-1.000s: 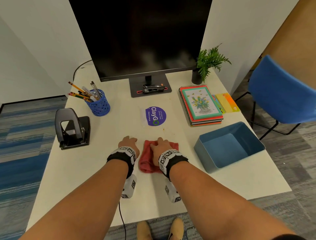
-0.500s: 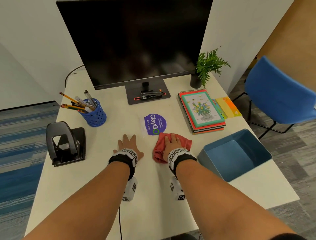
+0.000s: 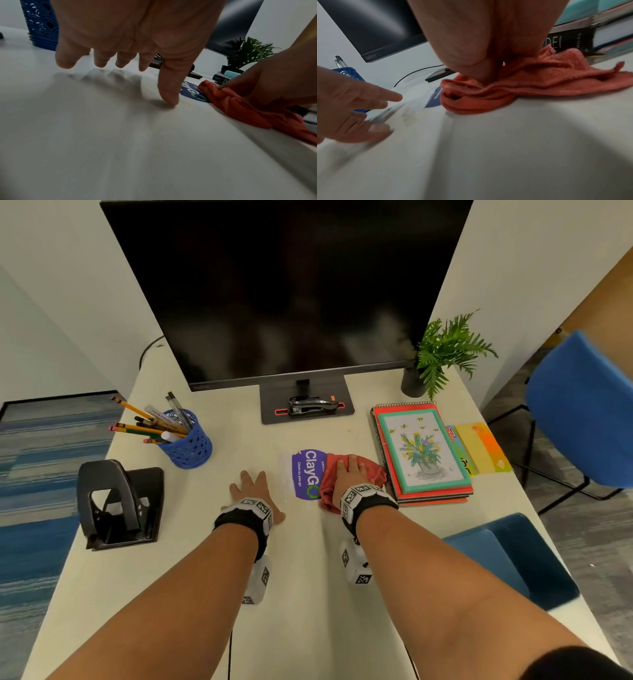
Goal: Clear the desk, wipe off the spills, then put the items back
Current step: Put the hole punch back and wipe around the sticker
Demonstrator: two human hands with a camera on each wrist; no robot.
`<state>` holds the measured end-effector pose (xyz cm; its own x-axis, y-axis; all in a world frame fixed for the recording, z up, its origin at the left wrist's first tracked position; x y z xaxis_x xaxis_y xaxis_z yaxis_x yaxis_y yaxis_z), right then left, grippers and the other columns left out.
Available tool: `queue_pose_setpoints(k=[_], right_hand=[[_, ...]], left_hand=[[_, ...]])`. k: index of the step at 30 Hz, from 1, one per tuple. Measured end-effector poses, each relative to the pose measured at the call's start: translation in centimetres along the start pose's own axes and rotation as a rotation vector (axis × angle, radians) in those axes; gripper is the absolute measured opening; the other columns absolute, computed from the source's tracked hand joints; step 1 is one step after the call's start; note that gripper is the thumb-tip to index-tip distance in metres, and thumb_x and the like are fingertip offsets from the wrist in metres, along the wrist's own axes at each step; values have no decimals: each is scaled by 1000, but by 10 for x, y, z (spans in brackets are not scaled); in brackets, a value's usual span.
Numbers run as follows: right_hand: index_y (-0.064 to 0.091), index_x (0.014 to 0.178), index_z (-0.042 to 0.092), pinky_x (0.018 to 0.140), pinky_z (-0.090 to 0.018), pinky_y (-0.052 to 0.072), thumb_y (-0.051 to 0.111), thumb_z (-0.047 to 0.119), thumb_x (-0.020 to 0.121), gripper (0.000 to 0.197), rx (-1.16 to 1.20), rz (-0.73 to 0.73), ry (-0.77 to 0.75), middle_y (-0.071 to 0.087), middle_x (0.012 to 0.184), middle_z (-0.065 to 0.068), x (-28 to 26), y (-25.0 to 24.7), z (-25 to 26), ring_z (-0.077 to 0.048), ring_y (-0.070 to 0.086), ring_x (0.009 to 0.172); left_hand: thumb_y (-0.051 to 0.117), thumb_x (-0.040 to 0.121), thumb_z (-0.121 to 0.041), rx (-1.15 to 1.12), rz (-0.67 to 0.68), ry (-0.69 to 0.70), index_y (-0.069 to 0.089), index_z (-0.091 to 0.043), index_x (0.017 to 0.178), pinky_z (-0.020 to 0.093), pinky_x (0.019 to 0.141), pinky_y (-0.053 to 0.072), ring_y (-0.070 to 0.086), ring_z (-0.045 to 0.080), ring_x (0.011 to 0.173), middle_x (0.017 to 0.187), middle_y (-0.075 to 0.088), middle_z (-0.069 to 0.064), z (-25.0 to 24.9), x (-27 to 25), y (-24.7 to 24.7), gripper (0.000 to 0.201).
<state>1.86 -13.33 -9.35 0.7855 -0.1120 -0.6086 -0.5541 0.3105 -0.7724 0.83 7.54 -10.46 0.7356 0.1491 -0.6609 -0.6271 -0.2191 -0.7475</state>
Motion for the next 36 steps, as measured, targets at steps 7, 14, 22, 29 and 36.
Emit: queue_pose_setpoints(k=[7,14,22,29,36], right_hand=[[4,154,18,116,-56,15,67,37,84,96,-9,-13,-36,-9,161,-7,41,-25,7,-32,-3,149],[7,153,17,117,-55,17,66,32,84,92,-50,-39,-23,-4,160,-9,69,-49,19,-33,0,148],[12,153,23,117,-58,16,71,25,82,92,-175,40,-279,-5,161,-4,69,-40,60,-32,1,148],[7,153,23,116,-59,18,71,27,82,96,-69,3,-102,-9,161,-7,72,-44,25,-33,-2,148],[8,153,25,116,-59,14,73,30,81,97,-192,35,-241,-8,161,-6,75,-45,51,-35,-2,148]], left_hand=[[77,71,-39,-19,-19,-62,3,-28,151,55,113,27,-2,37,146,159,-11,2,-5,6,-2,109],[78,68,-31,-68,-40,-75,7,-31,148,57,109,31,-4,35,146,157,-12,-3,-5,9,2,107],[80,66,-29,-49,-48,-88,9,-30,148,57,107,34,-1,36,145,157,-10,-1,-7,6,-1,108],[79,67,-26,-53,-34,-87,8,-31,149,60,107,31,-3,35,146,157,-12,-1,-10,1,-4,108],[79,68,-25,-46,-31,-94,8,-32,148,62,106,30,-4,34,146,157,-13,-1,-8,2,-1,107]])
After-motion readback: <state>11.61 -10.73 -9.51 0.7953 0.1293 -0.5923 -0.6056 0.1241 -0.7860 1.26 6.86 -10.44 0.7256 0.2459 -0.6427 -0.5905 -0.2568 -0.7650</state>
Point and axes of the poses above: each hand's wrist, its own x-axis towards the middle knuckle, its own y-axis out of the palm, z = x × y, the point moved 6 cm from there along x, towards the middle knuckle
